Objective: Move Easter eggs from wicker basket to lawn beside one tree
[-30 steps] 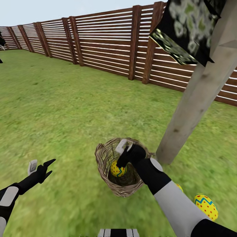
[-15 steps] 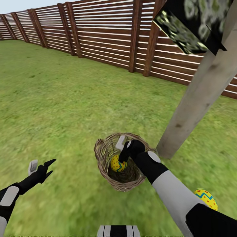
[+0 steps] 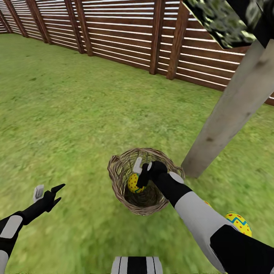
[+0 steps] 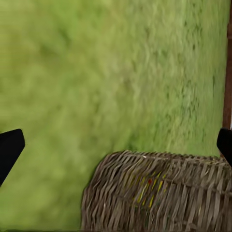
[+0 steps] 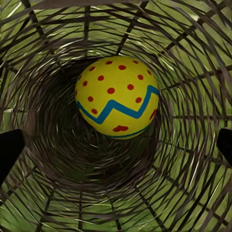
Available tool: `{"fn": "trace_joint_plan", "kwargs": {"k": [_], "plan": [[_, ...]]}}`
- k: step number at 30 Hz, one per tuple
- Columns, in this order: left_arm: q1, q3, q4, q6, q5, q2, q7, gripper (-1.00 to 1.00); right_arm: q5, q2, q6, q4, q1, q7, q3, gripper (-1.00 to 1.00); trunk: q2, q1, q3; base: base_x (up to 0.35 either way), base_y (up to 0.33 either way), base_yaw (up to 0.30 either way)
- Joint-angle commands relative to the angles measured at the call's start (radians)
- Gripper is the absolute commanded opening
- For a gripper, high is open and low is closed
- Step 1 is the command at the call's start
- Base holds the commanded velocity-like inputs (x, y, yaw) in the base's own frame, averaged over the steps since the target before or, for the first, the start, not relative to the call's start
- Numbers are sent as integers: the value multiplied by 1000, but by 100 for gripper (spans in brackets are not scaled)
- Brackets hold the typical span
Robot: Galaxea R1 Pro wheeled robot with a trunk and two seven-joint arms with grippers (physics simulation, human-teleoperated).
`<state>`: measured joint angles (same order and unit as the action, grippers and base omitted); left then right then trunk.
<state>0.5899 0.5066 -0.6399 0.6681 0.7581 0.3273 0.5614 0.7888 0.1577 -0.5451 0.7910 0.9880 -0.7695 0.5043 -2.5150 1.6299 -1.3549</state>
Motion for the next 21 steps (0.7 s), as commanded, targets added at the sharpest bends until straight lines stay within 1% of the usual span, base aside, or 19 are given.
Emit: {"fn": "trace_joint_plan", "kwargs": {"k": [1, 7, 13, 15, 17, 19, 21], "plan": [[1, 3, 0, 7, 3, 0, 2, 100, 8, 0, -1, 1, 1, -7, 1, 100, -1, 0, -5, 0, 0, 0], [1, 3, 0, 7, 3, -1, 2, 100, 9, -1, 2, 17, 0, -6, 0, 100, -2, 3, -28, 0, 0, 0], [1, 3, 0, 6, 3, -1, 2, 100, 12, -1, 0, 33, 1, 10, -3, 100, -3, 6, -51, 0, 0, 0], [1, 3, 0, 7, 3, -1, 2, 100, 12, -1, -2, 40, 1, 32, -20, 100, -4, 6, -59, 0, 0, 0], [1, 3, 0, 6, 3, -1, 2, 100, 11, 0, -3, 41, 1, 97, -56, 100, -4, 7, -67, 0, 0, 0], [1, 3, 0, 6, 3, -1, 2, 100, 10, 1, -5, 38, 2, 138, -66, 100, -5, 8, -74, 0, 0, 0], [1, 3, 0, 6, 3, -1, 2, 100, 8, 1, -7, 32, 10, 161, -70, 100, -5, 9, -82, 0, 0, 0]]}}
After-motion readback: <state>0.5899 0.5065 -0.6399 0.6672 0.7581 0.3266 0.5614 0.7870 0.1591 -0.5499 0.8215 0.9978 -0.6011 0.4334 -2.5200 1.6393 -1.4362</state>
